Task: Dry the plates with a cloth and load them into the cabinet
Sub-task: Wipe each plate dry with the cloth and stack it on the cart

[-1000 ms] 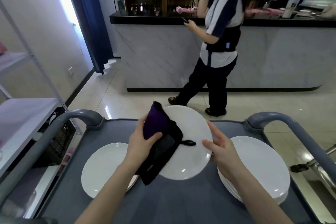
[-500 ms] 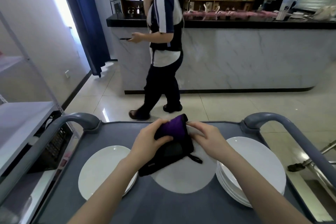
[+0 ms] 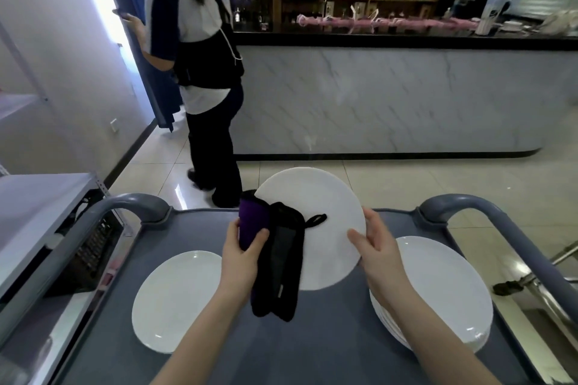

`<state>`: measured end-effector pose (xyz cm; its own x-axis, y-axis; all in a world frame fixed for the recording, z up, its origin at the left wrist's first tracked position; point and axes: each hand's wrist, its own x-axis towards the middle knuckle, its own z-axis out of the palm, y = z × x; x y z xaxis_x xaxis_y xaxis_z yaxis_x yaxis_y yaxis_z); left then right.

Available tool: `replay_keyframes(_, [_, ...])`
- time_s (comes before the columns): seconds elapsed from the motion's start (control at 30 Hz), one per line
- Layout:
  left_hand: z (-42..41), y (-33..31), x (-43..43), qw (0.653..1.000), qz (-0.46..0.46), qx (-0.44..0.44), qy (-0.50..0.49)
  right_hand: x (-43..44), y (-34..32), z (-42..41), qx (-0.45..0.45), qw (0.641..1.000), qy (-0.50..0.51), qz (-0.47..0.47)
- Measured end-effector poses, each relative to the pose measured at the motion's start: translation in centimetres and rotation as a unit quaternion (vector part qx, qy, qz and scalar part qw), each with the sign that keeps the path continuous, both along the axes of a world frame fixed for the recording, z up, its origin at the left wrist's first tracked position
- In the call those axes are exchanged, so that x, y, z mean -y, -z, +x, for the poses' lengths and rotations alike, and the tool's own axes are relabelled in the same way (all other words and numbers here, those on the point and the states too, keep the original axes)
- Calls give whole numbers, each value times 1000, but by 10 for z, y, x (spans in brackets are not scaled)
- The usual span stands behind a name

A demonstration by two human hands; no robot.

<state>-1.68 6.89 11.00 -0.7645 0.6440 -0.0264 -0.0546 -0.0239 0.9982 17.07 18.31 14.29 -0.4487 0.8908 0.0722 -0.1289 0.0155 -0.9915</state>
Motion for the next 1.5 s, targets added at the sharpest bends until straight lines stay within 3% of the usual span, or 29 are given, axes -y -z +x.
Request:
replay_keyframes(0.2, [-28,-23,2,974,-54,-198,100,-10,-20,6,140,977,-100,128])
replay_keyframes(0.3, [-32,-31,4,946,-83,-255,180,-15,-35,-1,250,934,-157,200])
replay_keyframes(0.37, [-30,-30,4,941,-83,-260,202,-17,-37,-6,274,922,-169,215])
replay_keyframes(0.5, [-25,-22,7,974,-33,-185,128,-17,-30,-4,197,962,-127,141])
replay_keyframes(0.6, [-17,-11,7,995,-10,-94,41,-11,-22,-4,50,996,-79,13])
replay_keyframes(0.7, [-5,-3,7,1000,12,-20,10,-1,-7,-8,-59,994,-30,-91])
replay_keyframes(0.83, [-10,-6,11,1000,9,-24,10,1,1,4,-25,992,-68,-102])
replay_keyframes(0.9, [-17,-11,15,996,-4,-78,43,-8,-10,12,47,989,-127,-63])
replay_keyframes(0.97, [-21,-22,17,979,-32,-176,98,-20,-23,9,141,973,-179,35])
replay_keyframes(1.07, [-19,-35,12,928,-86,-298,205,-24,-35,-12,270,907,-226,229])
replay_keyframes(1.13, [-19,-38,9,917,-102,-316,222,-20,-33,-22,305,877,-237,287])
replay_keyframes(1.23, [-20,-35,9,935,-86,-282,198,-16,-22,-25,280,897,-217,266])
replay_keyframes(1.37, [-19,-32,10,955,-47,-229,183,-11,-14,-26,218,930,-118,271])
replay_keyframes(1.5, [-12,-22,11,993,-3,-98,65,-4,-14,-18,107,978,17,180])
